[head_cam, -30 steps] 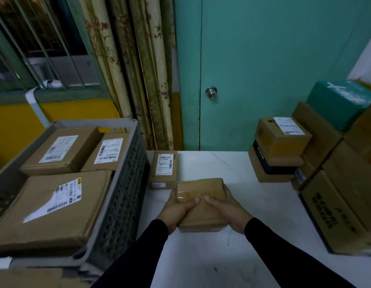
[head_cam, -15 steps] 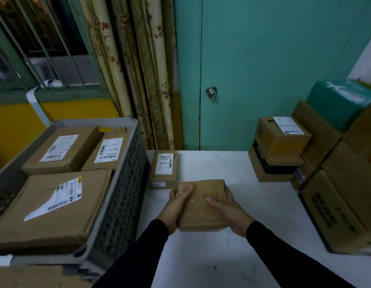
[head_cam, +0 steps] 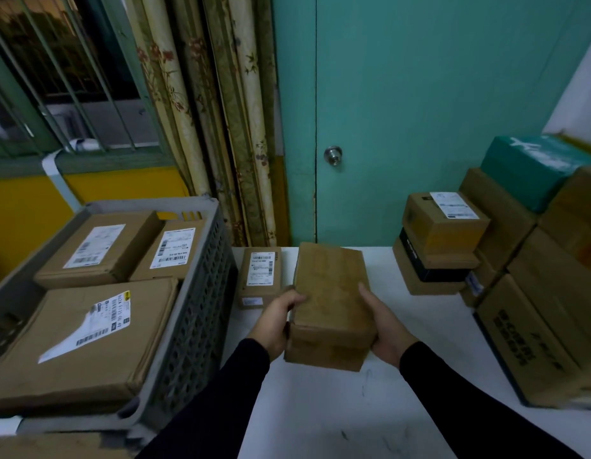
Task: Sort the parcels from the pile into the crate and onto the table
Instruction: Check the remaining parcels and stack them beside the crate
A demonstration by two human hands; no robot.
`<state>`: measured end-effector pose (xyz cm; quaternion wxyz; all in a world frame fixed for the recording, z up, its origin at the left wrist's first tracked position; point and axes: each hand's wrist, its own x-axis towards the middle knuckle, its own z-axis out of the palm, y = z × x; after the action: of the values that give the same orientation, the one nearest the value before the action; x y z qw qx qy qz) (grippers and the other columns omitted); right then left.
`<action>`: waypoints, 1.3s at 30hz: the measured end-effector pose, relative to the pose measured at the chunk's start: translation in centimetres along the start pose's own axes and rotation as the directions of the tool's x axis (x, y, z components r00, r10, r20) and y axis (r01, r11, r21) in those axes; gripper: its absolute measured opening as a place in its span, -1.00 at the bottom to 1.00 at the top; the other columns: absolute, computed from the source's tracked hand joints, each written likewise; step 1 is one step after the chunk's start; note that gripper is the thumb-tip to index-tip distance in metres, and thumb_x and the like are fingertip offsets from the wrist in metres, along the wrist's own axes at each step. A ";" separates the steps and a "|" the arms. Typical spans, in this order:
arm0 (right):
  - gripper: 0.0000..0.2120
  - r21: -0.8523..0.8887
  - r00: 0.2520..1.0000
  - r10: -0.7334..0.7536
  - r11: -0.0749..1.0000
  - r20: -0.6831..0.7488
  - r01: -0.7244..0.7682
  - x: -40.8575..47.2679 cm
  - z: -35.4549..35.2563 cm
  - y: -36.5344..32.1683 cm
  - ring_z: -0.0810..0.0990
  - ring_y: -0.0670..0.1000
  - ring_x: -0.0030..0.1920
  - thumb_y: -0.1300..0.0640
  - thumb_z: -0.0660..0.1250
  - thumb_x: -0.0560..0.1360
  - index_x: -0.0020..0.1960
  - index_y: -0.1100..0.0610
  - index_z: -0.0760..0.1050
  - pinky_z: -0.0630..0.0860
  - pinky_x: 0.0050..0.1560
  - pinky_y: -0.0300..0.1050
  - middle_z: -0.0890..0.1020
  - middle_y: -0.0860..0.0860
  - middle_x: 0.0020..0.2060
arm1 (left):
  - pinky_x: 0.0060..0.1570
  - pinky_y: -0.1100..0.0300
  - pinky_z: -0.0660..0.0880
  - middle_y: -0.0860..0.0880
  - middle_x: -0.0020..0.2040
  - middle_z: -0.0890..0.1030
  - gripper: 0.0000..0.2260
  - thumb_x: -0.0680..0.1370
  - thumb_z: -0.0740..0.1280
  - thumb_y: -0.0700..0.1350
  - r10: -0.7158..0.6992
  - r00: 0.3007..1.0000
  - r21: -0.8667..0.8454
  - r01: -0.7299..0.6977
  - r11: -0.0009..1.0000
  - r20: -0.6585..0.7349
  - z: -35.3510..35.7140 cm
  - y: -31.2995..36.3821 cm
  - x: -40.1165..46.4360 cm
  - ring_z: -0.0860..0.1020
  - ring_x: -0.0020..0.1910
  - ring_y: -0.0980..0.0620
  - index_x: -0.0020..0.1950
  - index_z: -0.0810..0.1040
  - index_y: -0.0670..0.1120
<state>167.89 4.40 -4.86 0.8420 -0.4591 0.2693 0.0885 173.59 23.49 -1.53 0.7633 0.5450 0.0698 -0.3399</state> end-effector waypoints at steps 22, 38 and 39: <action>-0.14 -0.258 0.993 -0.071 0.962 0.090 0.092 0.5 -0.2 1.0 0.62 0.11 0.25 0.00 0.59 0.31 0.52 -0.03 0.28 0.58 0.24 0.10 0.61 0.03 0.29 | -0.05 0.27 0.55 0.12 0.16 0.57 -0.40 0.56 0.46 -0.05 0.155 0.987 0.450 -0.120 0.885 -0.043 -0.3 -1.2 0.7 0.58 0.11 0.13 0.51 0.23 0.12; -0.04 -0.236 0.989 -0.148 0.962 -0.022 0.139 0.3 1.6 -1.5 0.67 0.11 0.19 -0.47 0.49 0.27 0.47 0.05 0.31 0.59 0.21 0.21 0.62 0.05 0.27 | 0.27 -0.15 0.55 -0.04 0.41 0.46 -0.16 0.17 0.49 0.53 0.218 0.969 0.454 -0.143 0.880 -0.117 0.2 0.6 1.7 0.55 0.28 -0.10 0.37 0.35 0.33; -0.14 -0.255 0.983 -0.181 0.952 -0.026 0.169 0.0 2.1 -1.5 0.66 0.09 0.17 -0.39 0.48 0.34 0.43 0.06 0.28 0.62 0.14 0.14 0.60 0.04 0.24 | 0.25 -0.15 0.56 -0.04 0.40 0.46 -0.19 0.15 0.48 0.55 0.229 0.964 0.464 -0.143 0.874 -0.134 0.1 0.3 1.9 0.55 0.28 -0.10 0.35 0.36 0.38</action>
<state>169.26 5.26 -2.90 0.7746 -0.5863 0.2346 0.0360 175.23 22.59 -2.16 0.6356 0.7401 0.0066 -0.2196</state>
